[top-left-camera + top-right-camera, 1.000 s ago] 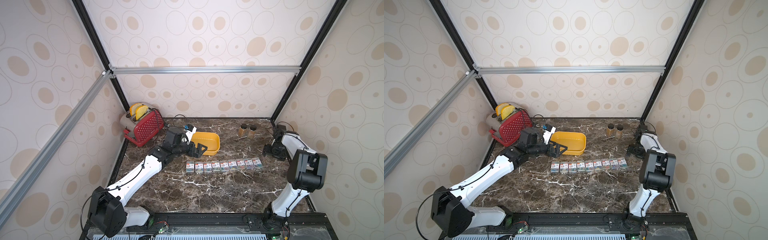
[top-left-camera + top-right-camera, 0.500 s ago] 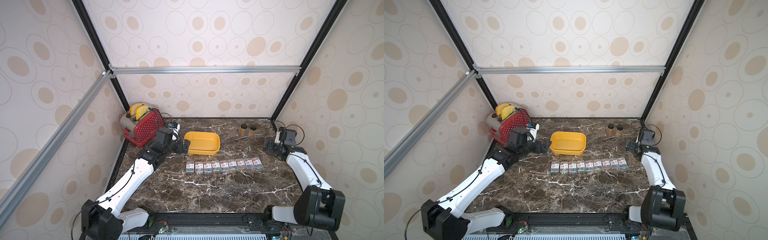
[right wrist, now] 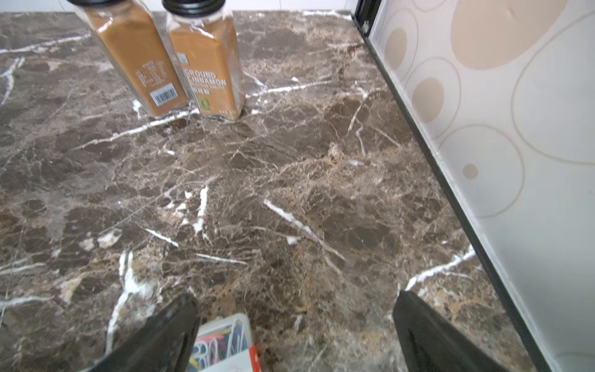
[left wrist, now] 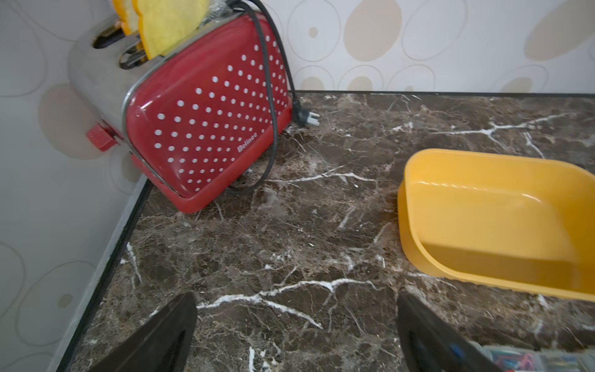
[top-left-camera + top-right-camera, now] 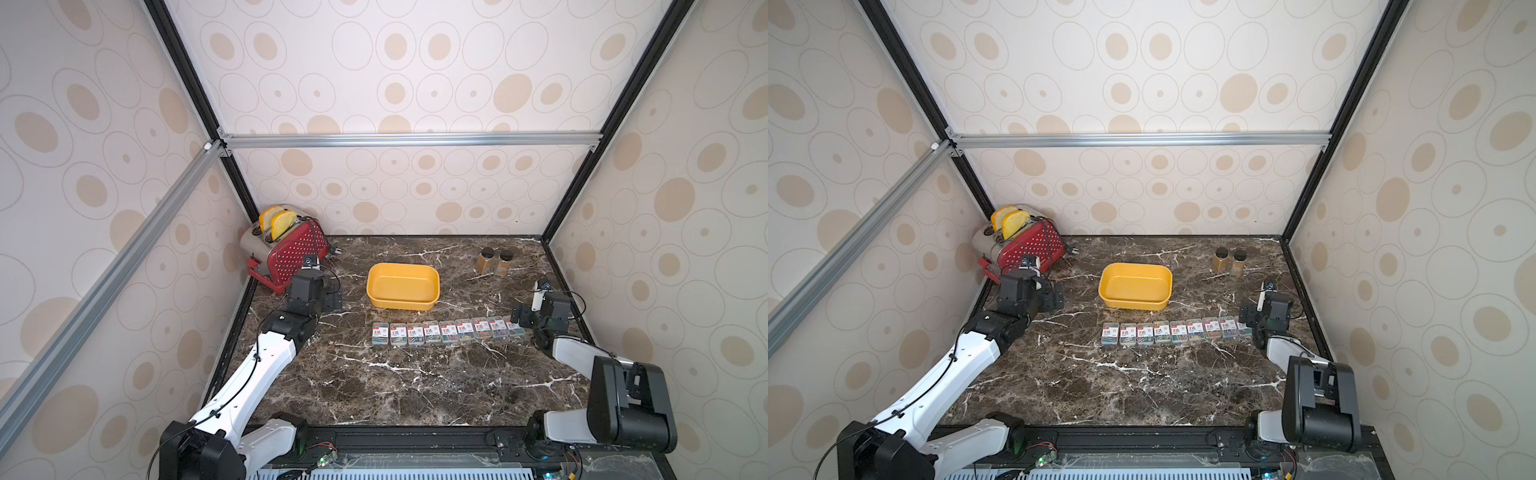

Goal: Take the paper clips out of the storage box
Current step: Reset both arms

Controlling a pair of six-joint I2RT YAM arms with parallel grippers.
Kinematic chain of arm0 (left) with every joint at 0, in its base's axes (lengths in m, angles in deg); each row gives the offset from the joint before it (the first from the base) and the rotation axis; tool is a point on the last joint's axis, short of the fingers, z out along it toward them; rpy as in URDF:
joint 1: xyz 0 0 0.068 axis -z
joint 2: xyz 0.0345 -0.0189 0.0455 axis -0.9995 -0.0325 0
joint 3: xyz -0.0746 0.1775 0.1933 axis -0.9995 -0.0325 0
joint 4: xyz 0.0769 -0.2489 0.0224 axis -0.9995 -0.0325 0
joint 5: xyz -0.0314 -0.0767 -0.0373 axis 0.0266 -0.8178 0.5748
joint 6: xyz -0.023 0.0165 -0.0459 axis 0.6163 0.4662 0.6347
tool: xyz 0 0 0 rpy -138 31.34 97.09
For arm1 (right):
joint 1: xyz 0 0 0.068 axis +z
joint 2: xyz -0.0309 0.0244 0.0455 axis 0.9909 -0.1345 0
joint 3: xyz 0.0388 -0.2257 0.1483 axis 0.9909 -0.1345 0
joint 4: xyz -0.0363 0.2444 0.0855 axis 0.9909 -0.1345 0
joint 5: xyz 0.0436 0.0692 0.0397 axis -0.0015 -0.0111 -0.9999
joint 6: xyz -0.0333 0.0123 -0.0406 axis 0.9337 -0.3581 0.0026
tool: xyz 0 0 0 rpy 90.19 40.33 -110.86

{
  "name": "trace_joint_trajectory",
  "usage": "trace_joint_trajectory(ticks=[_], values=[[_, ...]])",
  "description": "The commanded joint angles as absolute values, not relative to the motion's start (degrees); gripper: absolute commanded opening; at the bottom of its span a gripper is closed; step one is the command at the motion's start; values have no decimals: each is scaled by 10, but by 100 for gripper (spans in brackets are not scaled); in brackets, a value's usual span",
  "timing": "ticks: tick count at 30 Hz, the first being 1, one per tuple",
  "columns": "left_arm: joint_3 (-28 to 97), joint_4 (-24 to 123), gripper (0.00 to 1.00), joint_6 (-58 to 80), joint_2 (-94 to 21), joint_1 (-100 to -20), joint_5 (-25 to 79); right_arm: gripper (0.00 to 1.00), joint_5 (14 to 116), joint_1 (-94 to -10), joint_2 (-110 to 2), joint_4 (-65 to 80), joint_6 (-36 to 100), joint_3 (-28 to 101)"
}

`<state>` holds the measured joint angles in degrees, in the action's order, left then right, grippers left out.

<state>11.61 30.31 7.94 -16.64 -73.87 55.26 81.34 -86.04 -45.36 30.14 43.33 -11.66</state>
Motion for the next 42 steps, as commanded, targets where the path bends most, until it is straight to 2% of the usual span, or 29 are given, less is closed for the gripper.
trace_joint_trajectory(ticks=[1,10,13,18,21,23,27,31,33,38,42], values=[[99,347,99,54,-178,-761,587,100,800,-852,-468,422,458,-142],[11,511,99,43,-217,-870,514,100,815,-806,-541,558,515,-179],[-7,570,99,37,-242,-885,507,100,832,-797,-537,518,517,-163],[-30,686,99,53,-308,-890,488,100,830,-798,-540,524,516,-163],[-27,717,99,7,-321,-896,514,100,830,-799,-539,522,515,-164],[-6,668,99,-3,-324,-914,495,100,829,-799,-539,522,515,-163],[-43,713,99,2,-336,-918,479,100,829,-799,-539,521,515,-163],[-105,849,99,12,-373,-921,489,100,828,-799,-538,521,515,-163],[-108,845,99,-1,-371,-922,462,100,828,-799,-539,521,516,-163],[-171,990,99,-6,-402,-918,460,100,828,-799,-538,521,516,-163],[-136,939,99,-34,-416,-892,480,100,829,-799,-538,521,516,-163]])
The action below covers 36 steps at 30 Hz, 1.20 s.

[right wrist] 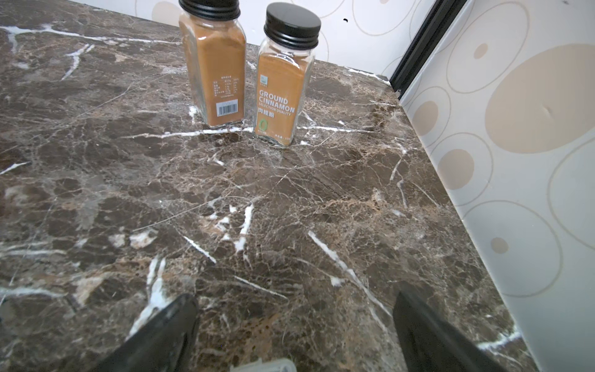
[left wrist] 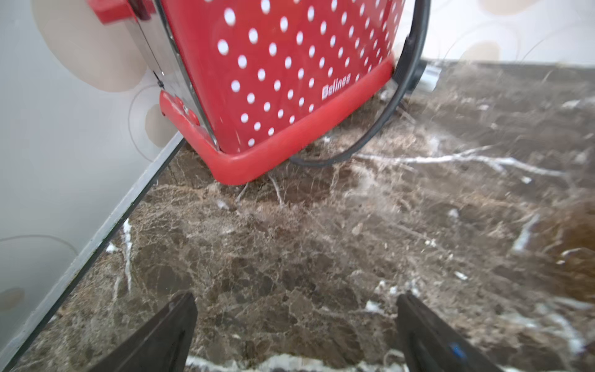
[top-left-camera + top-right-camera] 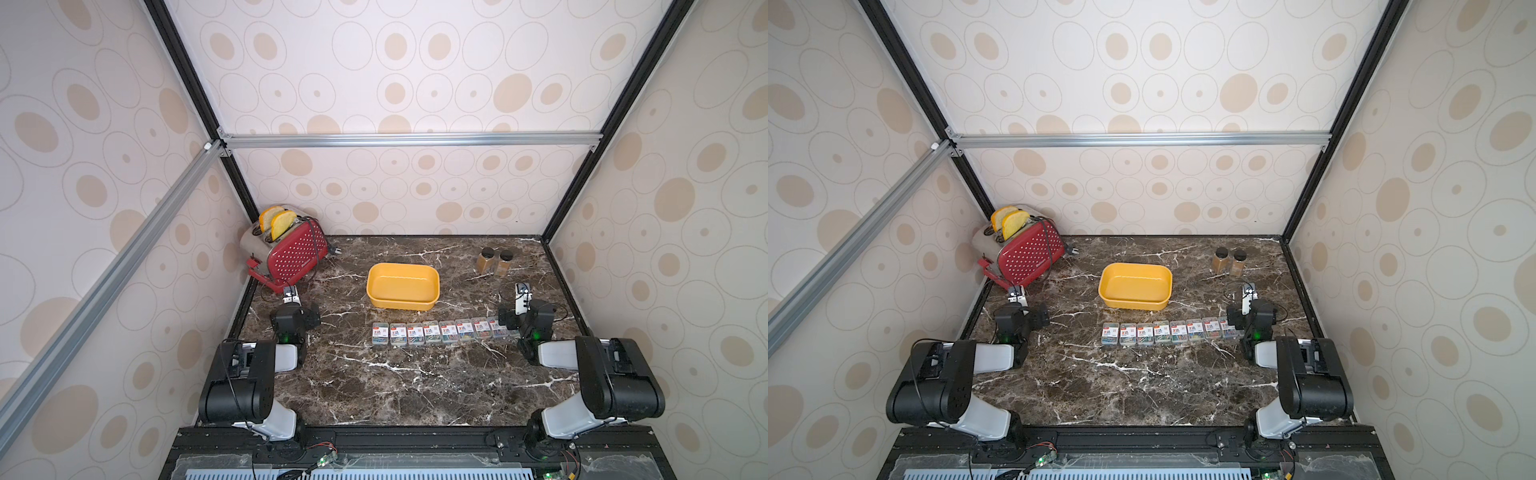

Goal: Take the paper clips out of the storage box
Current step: Reset both arms

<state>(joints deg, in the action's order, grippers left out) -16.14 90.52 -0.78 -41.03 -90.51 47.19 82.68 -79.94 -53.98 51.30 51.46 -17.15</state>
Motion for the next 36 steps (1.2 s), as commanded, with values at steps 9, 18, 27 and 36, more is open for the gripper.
trace_joint_trajectory(ticks=[9,18,27,36], values=[[-139,938,99,-35,-411,-893,478,100,826,-799,-538,521,514,-163],[-139,937,99,-36,-412,-892,478,100,826,-799,-538,521,515,-163],[-138,937,99,-36,-413,-892,479,100,826,-800,-539,520,515,-163],[-138,937,99,-36,-412,-892,479,100,826,-799,-539,520,515,-162]])
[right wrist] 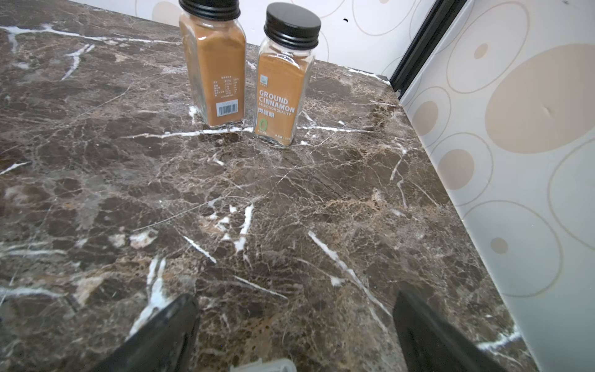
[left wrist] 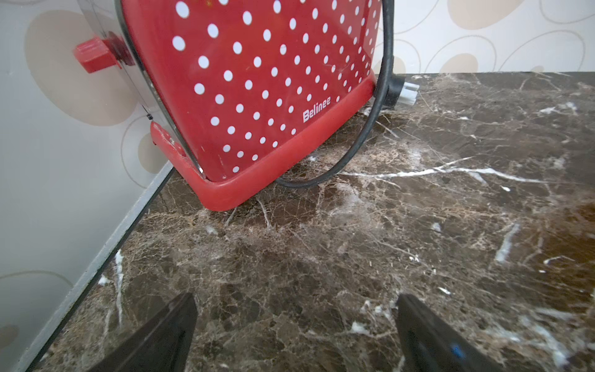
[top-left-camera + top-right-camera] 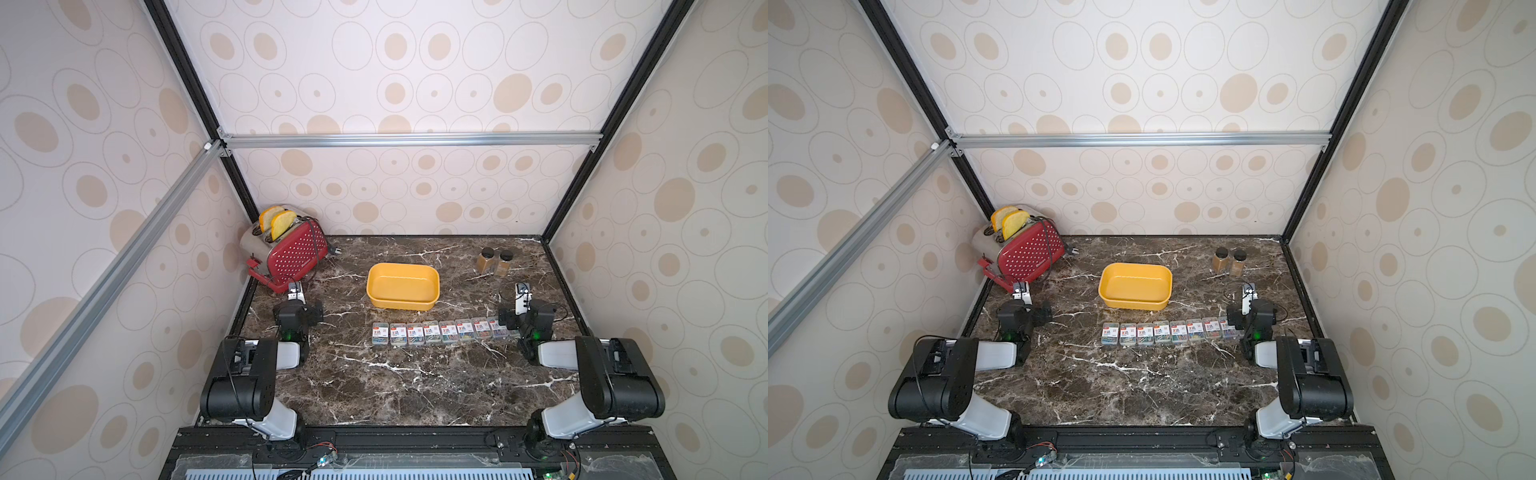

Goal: Take the paper clips out of the storage box
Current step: Reset both arms

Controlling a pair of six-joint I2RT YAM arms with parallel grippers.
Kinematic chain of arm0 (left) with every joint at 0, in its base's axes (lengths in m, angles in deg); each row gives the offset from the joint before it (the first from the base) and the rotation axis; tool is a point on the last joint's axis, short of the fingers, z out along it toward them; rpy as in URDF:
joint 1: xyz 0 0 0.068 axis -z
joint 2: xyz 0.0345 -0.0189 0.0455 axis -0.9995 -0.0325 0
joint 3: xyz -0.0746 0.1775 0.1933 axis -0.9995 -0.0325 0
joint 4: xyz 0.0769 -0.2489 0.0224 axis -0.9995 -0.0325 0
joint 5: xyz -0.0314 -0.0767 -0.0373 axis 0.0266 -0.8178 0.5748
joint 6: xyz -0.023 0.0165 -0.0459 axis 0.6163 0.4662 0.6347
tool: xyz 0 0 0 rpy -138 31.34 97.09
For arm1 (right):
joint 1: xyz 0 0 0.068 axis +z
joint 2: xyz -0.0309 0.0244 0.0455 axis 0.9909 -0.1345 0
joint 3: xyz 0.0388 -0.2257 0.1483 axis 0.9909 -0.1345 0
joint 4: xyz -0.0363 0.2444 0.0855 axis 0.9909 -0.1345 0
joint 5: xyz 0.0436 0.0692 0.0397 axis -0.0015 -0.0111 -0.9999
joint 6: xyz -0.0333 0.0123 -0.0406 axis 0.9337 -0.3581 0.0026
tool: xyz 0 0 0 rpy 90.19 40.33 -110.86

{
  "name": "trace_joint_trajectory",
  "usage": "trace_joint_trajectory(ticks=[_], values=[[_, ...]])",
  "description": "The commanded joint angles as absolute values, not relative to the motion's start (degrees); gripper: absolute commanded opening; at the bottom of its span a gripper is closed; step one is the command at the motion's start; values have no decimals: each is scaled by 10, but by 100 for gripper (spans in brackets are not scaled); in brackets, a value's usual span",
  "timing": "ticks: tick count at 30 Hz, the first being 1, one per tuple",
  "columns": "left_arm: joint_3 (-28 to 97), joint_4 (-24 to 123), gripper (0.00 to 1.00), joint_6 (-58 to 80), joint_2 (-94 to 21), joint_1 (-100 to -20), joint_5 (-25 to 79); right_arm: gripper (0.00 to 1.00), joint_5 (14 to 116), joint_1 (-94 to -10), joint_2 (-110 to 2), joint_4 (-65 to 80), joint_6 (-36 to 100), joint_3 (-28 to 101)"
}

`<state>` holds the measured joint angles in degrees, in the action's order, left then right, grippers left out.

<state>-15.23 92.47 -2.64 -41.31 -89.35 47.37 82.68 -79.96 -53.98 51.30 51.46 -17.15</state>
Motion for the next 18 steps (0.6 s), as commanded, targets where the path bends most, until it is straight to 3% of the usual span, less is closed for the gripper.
trace_joint_trajectory(ticks=[1,18], values=[[-138,937,99,-36,-412,-892,480,100,826,-800,-538,520,514,-162],[-138,935,99,-36,-412,-891,481,100,824,-801,-539,521,515,-163]])
